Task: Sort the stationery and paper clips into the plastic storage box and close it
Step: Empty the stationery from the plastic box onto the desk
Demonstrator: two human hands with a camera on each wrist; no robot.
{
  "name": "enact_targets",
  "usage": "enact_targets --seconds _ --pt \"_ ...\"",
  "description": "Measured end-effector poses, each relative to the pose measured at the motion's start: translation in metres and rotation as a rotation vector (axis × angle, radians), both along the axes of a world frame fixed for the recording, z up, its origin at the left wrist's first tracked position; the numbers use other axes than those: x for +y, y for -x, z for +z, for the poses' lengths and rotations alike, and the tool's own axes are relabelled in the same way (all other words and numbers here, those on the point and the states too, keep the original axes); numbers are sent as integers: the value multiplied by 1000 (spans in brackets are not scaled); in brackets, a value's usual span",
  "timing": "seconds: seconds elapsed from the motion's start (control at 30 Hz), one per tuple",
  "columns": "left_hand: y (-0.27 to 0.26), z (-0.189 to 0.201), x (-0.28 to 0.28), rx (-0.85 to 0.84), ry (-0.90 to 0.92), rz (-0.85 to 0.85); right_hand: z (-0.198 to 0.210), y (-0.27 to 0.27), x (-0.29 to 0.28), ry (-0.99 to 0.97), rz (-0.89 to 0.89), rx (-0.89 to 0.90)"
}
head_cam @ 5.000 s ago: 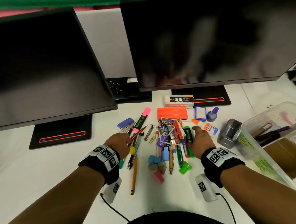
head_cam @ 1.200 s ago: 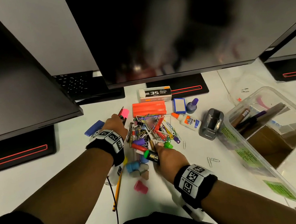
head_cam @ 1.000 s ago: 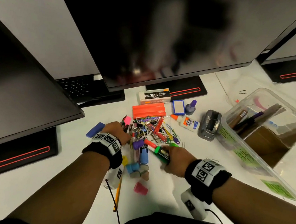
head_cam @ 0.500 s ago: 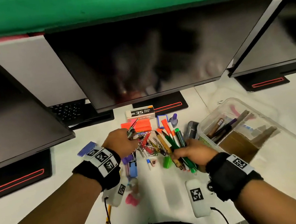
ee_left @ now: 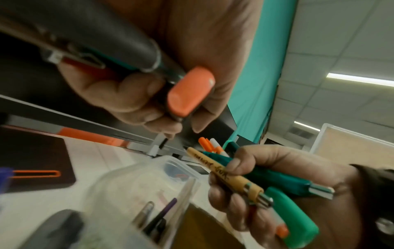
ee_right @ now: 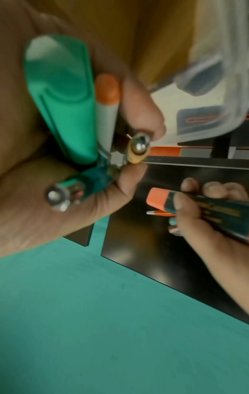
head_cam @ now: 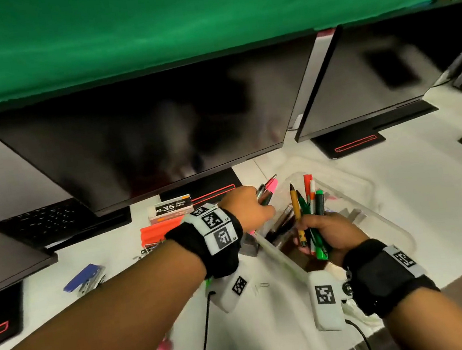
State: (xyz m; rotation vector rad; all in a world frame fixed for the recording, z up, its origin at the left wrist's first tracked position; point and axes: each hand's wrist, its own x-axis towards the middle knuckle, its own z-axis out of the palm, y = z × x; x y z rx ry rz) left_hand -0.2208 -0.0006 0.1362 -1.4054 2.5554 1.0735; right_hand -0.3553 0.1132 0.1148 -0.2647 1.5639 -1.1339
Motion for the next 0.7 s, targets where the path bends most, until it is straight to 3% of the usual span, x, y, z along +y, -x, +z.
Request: enact_targets --seconds 0.3,0.53,0.7 --pt "106 -27 -7 -177 40 -168 -16 45 28 -38 -92 -38" --pt "124 -41 -7 -354 127 -248 -23 46 30 -62 -99 -24" --pt "116 -39 -2 -342 83 -255 -25 39 22 -34 -160 -21"
